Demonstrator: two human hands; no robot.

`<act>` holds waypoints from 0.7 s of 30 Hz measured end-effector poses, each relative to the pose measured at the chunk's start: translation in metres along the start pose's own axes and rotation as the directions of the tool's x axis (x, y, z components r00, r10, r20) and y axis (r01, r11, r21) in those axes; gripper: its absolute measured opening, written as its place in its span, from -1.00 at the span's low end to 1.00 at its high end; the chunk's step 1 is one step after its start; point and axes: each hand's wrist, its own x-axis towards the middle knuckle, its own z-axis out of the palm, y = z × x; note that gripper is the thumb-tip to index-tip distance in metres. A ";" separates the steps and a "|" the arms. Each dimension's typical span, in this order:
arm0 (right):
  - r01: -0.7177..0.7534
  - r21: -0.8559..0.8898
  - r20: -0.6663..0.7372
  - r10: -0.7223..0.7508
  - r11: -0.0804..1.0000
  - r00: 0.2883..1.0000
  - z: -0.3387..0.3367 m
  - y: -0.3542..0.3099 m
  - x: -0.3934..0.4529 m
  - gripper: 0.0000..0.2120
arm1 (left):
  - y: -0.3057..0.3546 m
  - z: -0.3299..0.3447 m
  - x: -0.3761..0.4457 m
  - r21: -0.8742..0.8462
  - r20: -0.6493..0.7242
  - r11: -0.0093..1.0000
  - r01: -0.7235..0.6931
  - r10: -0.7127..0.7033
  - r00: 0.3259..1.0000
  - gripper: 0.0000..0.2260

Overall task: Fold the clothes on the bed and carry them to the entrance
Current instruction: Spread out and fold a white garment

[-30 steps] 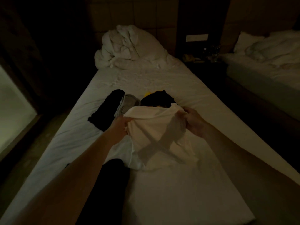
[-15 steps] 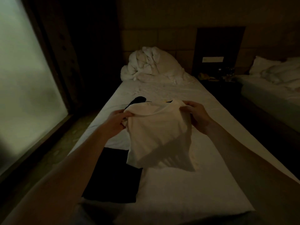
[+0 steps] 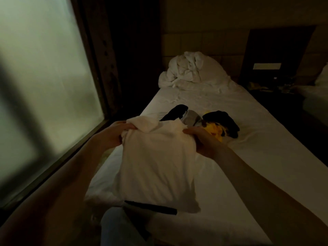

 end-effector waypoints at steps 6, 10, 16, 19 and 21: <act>-0.149 -0.144 -0.309 0.099 0.978 0.946 -0.011 0.068 0.058 -0.93 | -0.059 -0.028 0.055 0.087 -0.040 0.951 0.297 -0.294 0.955 -0.63; -0.275 -0.290 -0.463 0.117 0.917 0.879 -0.030 0.109 0.095 -0.93 | -0.107 -0.016 0.095 0.081 -0.135 0.906 0.415 -0.402 0.905 -0.72; -0.359 -0.376 -0.624 0.052 0.854 0.779 -0.054 0.128 0.147 -0.92 | -0.161 0.003 0.152 0.065 -0.297 0.963 0.261 -0.231 0.926 -0.89; -0.396 -0.406 -0.663 0.032 0.824 0.748 -0.063 0.136 0.162 -0.97 | -0.205 -0.013 0.193 0.197 -0.359 0.953 0.232 -0.151 0.921 -0.71; -0.418 -0.450 -0.662 0.019 0.789 0.749 -0.069 0.144 0.171 -0.95 | -0.215 -0.016 0.206 0.275 -0.394 0.917 0.290 -0.168 0.904 -0.73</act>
